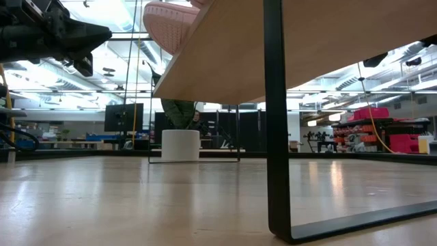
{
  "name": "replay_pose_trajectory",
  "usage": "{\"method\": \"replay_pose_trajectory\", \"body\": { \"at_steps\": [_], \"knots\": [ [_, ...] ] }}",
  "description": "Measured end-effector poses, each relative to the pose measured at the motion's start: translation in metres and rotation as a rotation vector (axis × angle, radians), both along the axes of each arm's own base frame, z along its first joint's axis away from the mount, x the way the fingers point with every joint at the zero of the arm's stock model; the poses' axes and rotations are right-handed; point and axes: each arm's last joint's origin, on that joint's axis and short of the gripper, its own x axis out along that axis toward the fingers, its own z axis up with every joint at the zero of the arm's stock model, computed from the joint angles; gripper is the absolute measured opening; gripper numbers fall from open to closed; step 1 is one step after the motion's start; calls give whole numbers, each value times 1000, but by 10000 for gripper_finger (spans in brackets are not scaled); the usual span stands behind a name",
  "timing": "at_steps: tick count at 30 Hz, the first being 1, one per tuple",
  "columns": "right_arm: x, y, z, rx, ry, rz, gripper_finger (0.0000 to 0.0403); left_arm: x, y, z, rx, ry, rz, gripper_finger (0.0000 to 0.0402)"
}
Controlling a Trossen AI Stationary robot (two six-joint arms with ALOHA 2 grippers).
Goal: Pick and place slides into the shelf
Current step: Return to Home Position
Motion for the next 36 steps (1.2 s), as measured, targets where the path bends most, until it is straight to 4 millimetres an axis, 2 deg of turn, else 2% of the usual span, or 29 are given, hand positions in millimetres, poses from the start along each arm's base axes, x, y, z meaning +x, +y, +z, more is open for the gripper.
{"method": "replay_pose_trajectory", "body": {
  "at_steps": [15,25,32,36],
  "knots": [
    [0,2,1,27,-11,68,0,0,0,0,-1,1,-1,28],
    [2,1,-4,33,39,63,0,0,0,0,0,1,-1,42],
    [9,1,-29,87,36,63,0,0,0,0,-1,1,-1,37],
    [10,1,-30,93,38,66,0,0,0,0,0,2,0,30]
  ]
}}
